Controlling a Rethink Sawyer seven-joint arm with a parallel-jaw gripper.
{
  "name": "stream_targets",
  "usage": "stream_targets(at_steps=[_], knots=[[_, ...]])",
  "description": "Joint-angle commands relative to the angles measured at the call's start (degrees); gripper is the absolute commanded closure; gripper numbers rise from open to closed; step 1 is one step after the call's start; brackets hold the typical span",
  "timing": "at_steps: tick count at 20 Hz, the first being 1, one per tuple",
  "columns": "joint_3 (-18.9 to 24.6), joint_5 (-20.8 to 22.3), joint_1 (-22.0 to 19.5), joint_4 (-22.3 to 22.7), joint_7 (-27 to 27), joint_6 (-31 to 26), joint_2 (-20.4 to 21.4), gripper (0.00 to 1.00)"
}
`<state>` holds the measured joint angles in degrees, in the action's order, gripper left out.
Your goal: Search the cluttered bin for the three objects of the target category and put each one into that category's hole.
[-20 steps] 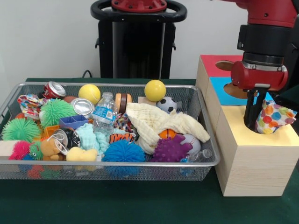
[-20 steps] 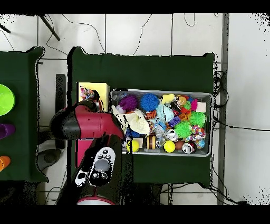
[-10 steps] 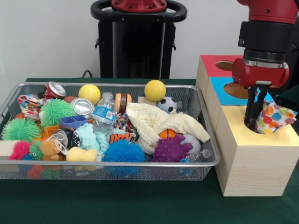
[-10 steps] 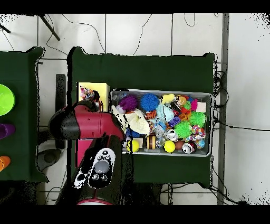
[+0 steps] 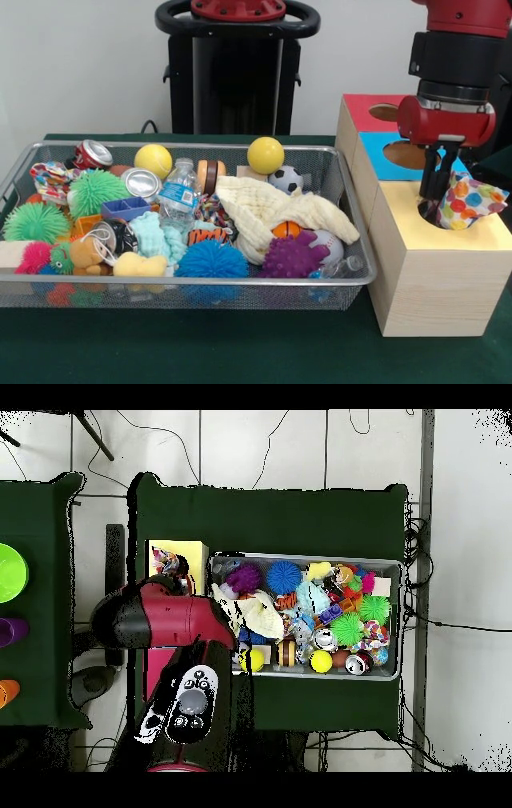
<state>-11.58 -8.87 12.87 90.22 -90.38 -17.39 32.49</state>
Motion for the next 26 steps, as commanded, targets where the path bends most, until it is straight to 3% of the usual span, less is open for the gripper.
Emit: stream_targets(at_steps=[1, 10, 26], knots=[[3.9, -0.8, -1.8, -0.4, -8.3, -9.1, 0.2, 1.00], [2.7, -0.8, -0.6, -4.2, -9.2, -14.1, 0.1, 1.00], [5.2, -1.9, -1.5, -4.3, -9.0, -14.8, 0.8, 1.00]])
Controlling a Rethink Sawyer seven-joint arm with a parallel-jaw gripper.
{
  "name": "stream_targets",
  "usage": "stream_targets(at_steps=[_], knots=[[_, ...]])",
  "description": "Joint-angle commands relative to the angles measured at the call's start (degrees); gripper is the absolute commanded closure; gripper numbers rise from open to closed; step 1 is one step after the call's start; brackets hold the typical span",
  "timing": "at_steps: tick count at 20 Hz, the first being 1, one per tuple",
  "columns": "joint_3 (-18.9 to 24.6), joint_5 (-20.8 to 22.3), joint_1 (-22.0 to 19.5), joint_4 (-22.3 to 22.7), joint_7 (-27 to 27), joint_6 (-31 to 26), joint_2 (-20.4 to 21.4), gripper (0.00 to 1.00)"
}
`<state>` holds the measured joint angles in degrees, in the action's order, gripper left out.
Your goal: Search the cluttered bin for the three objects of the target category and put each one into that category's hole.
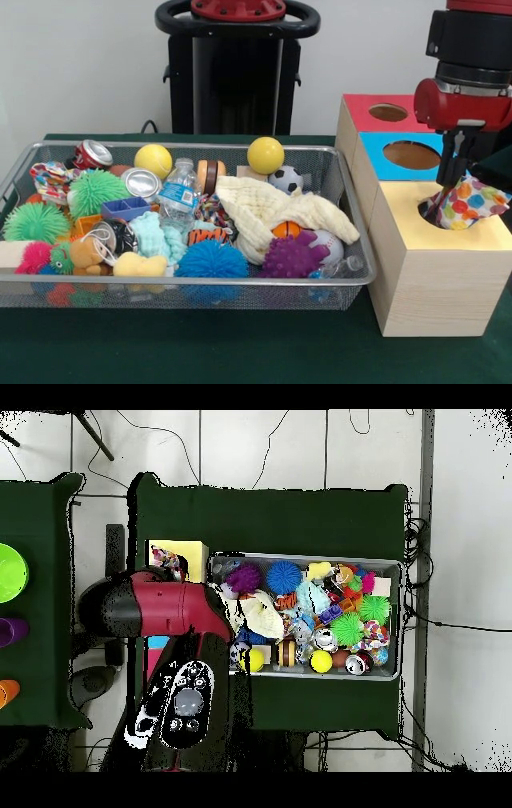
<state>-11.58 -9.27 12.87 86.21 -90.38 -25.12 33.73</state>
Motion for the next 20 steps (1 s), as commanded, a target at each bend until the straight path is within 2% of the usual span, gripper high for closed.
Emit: stream_targets(at_steps=[1, 10, 17, 20], knots=[[5.4, -1.6, -1.5, -0.3, -9.0, -7.0, -0.4, 1.00], [8.0, -2.1, -3.0, 1.9, -7.9, -3.7, -0.1, 1.00], [12.8, -1.6, -6.3, 7.9, -8.4, 5.6, -0.9, 1.00], [13.8, -1.2, -7.1, 8.7, -8.8, 7.0, -1.2, 1.00]])
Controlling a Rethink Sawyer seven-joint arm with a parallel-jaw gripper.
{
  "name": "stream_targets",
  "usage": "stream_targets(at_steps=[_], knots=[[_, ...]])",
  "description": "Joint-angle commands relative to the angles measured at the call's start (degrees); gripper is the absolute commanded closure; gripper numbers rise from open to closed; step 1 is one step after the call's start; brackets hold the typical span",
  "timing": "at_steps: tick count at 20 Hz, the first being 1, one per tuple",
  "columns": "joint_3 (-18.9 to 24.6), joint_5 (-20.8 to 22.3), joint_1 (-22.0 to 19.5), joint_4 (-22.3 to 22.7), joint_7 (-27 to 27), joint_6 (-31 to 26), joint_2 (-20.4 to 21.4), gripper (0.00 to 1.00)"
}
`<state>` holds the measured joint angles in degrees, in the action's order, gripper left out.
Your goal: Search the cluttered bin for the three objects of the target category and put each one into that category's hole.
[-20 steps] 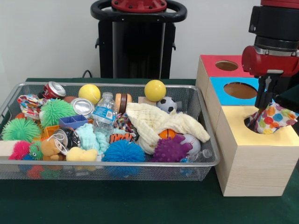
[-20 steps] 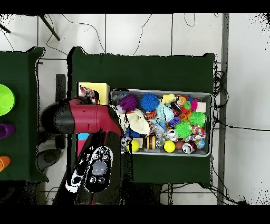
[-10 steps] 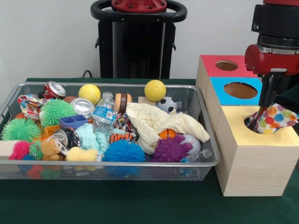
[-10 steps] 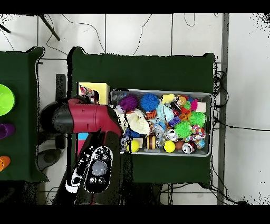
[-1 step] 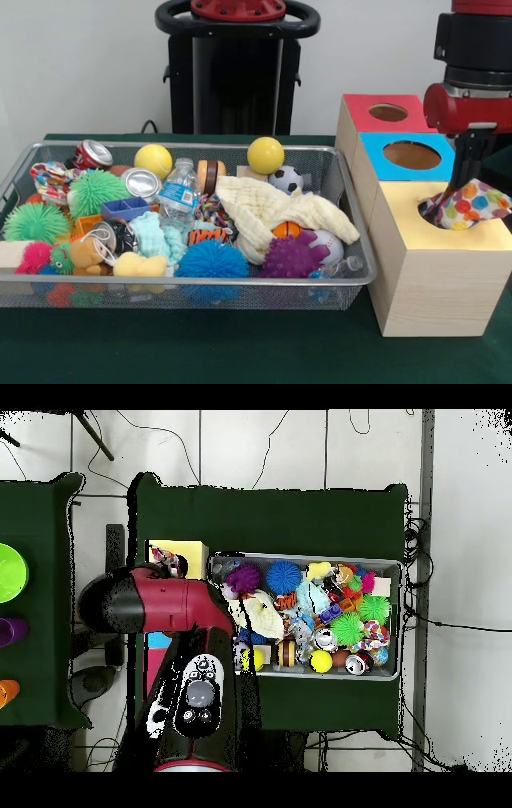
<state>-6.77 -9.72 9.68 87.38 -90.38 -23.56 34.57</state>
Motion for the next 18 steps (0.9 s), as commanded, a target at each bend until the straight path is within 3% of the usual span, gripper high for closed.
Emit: stream_targets(at_steps=[1, 18], knots=[[9.3, -0.6, -4.1, 7.7, -8.9, 5.8, -2.1, 1.00], [8.7, 1.8, -4.2, 8.2, -8.9, 9.8, -3.5, 1.00]])
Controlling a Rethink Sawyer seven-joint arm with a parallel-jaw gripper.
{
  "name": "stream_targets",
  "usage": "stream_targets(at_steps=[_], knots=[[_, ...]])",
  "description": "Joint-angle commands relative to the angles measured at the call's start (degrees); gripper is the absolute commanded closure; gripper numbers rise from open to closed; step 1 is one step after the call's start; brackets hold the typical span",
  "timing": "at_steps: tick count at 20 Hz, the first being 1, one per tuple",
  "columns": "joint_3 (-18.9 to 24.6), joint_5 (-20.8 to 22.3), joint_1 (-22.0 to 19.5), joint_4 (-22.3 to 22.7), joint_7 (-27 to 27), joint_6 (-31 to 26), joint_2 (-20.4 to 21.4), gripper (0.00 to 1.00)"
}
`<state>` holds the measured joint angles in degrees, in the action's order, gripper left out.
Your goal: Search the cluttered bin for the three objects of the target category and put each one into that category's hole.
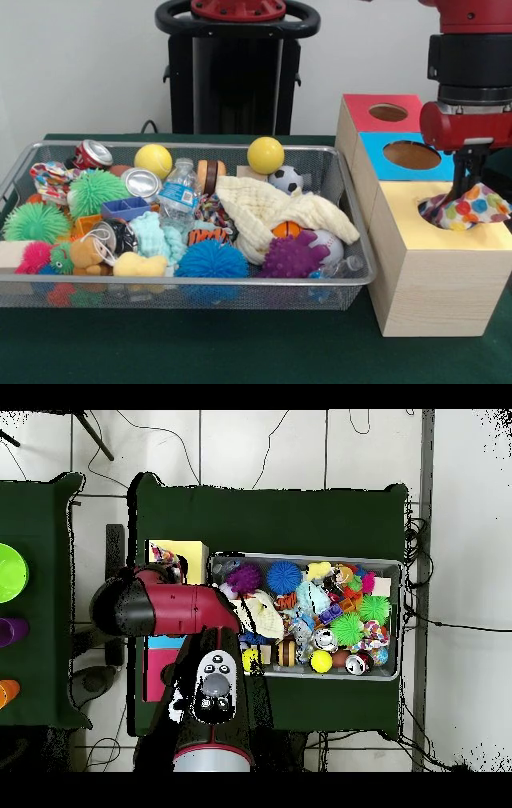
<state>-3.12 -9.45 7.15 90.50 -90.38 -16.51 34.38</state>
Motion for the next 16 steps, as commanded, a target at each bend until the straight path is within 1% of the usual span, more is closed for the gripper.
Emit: stream_targets(at_steps=[1, 5, 9, 13, 16], knots=[[4.8, 1.5, -1.5, 5.0, -9.0, 2.7, -3.5, 1.00], [3.8, 2.0, -1.0, 4.6, -8.9, 2.7, -4.3, 1.00], [1.6, 2.9, 0.1, 3.9, -9.3, 3.8, -5.7, 1.00], [1.5, 3.3, -0.2, 3.8, -9.1, 5.9, -6.4, 1.00], [2.7, 3.6, -1.1, 4.4, -8.8, 7.3, -6.4, 1.00]])
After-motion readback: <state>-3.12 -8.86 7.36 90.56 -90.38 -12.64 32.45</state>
